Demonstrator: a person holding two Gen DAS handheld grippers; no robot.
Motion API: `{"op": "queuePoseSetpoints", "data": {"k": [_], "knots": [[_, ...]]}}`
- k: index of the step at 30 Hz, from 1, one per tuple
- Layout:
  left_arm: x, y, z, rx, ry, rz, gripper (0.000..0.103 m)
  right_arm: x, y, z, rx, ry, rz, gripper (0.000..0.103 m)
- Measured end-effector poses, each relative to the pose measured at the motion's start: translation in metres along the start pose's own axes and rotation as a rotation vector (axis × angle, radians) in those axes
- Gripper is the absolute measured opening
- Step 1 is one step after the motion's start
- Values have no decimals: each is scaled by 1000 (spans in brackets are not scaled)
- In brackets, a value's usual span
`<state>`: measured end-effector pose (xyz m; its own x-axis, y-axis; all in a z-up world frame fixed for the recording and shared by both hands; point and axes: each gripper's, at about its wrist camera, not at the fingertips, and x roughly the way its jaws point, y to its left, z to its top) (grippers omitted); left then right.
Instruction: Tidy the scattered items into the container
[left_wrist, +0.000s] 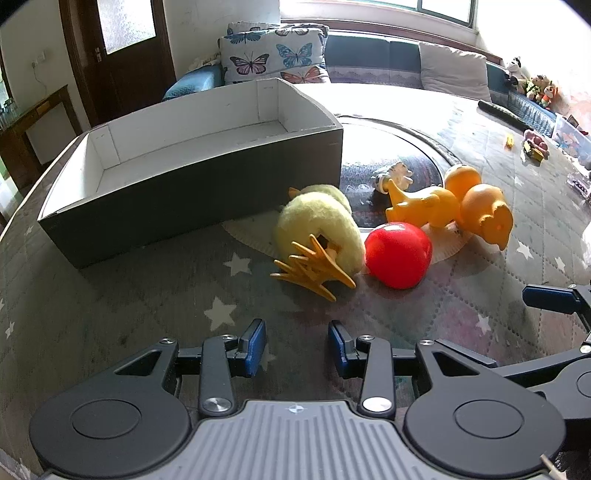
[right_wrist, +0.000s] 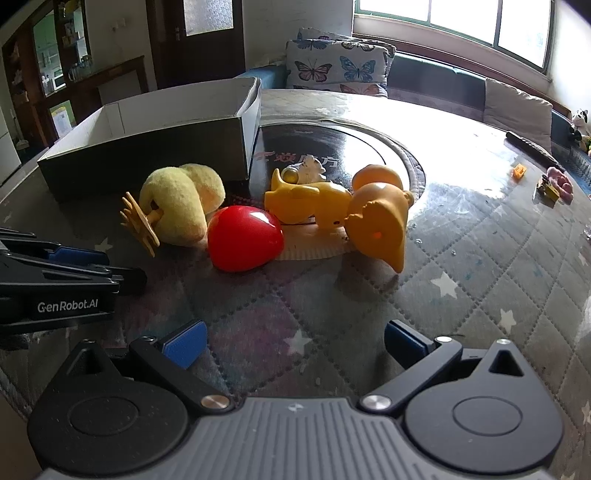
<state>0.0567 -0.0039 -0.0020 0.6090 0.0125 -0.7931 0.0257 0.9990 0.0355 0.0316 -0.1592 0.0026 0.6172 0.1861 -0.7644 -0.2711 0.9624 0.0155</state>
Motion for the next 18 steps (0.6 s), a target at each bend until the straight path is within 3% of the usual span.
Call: {"op": "queuePoseSetpoints", "data": {"k": [18], "knots": [[0,9,13,-8,-13,1,40,3,5,9,-18,-11,40,103]]}}
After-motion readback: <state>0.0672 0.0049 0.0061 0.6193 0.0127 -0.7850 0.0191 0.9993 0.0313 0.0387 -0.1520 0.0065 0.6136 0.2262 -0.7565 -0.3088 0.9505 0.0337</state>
